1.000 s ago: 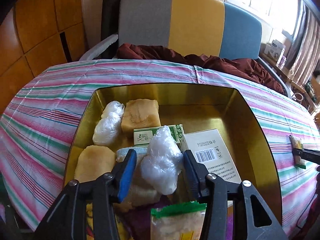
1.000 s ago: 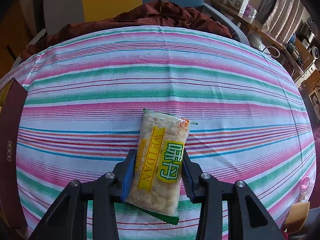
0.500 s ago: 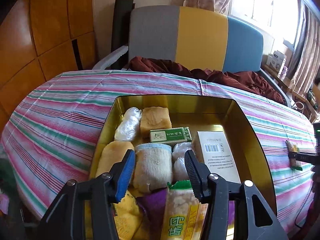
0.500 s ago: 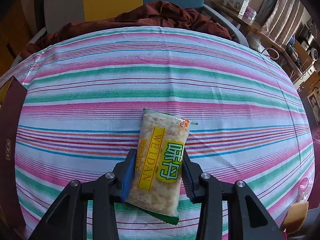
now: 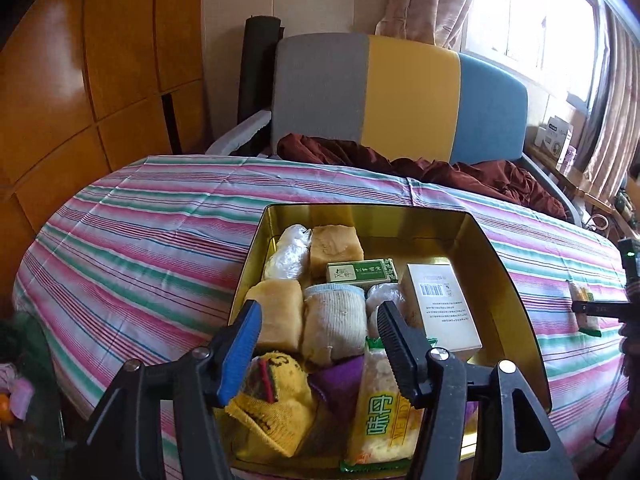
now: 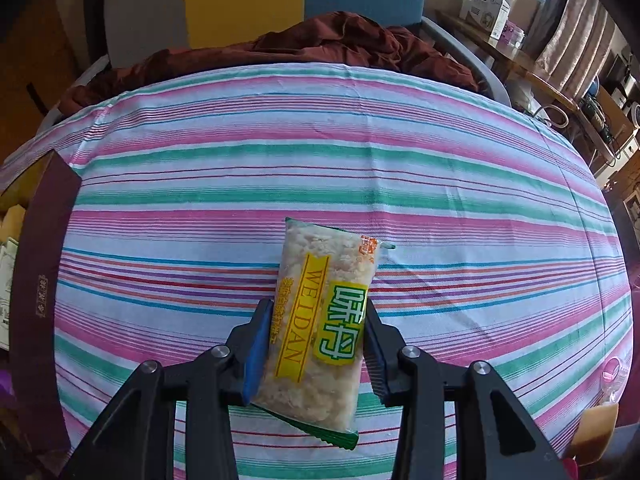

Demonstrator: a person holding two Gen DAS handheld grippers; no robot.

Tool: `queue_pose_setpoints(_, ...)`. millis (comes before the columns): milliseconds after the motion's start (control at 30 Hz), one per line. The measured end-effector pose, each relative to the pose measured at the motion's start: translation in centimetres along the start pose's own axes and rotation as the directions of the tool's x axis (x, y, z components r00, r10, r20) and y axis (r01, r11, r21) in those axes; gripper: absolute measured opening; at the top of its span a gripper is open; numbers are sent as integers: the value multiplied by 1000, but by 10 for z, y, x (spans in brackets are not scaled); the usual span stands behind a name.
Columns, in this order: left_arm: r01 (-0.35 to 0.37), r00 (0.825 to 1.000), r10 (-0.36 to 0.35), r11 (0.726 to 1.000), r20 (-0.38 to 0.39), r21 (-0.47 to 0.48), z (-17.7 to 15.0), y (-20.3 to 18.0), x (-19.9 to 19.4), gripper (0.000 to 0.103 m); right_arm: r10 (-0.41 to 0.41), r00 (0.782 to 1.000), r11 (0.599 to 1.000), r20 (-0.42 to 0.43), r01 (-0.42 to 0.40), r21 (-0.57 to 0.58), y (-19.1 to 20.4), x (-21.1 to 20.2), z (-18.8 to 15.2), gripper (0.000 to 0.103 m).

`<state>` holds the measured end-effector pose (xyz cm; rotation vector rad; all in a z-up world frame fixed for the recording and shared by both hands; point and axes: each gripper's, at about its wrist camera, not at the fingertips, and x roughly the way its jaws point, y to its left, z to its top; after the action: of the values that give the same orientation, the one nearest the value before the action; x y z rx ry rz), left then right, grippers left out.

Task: Organize objects
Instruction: 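Carry the WEIDAN packet into the gold tray and open the right gripper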

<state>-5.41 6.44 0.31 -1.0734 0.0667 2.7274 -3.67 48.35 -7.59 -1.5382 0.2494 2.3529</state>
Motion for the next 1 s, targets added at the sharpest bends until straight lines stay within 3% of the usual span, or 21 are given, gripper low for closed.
queue_pose_setpoints(233, 6, 1000, -6, 999, -5, -31, -8, 12, -5, 67, 152, 986, 984, 72, -144, -109, 72, -43, 4, 42)
queue_pose_setpoints(300, 4, 1000, -5, 999, -2, -40, -10, 16, -7, 74, 216, 972, 968, 92, -200, -154, 100, -61, 5, 42)
queue_pose_setpoints(500, -5, 1000, 6, 997, 9, -78, -15, 32, -14, 80, 389, 918, 890, 80, -351, -292, 191, -93, -7, 42)
queue_pose_setpoints(667, -21, 1000, 22, 995, 15, -95, -21, 42, -22, 91, 430, 903, 858, 19, -402, -321, 243, -78, -13, 42)
queue_pose_setpoints(767, -29, 999, 32, 995, 22, -92, -23, 44, -26, 103, 413, 911, 872, 5, -394, -292, 257, -66, -12, 43)
queue_pose_setpoints(1000, -40, 999, 41, 996, 7, -85, -23, 40, -23, 103, 408, 913, 877, 8, -389, -283, 264, -64, -15, 50)
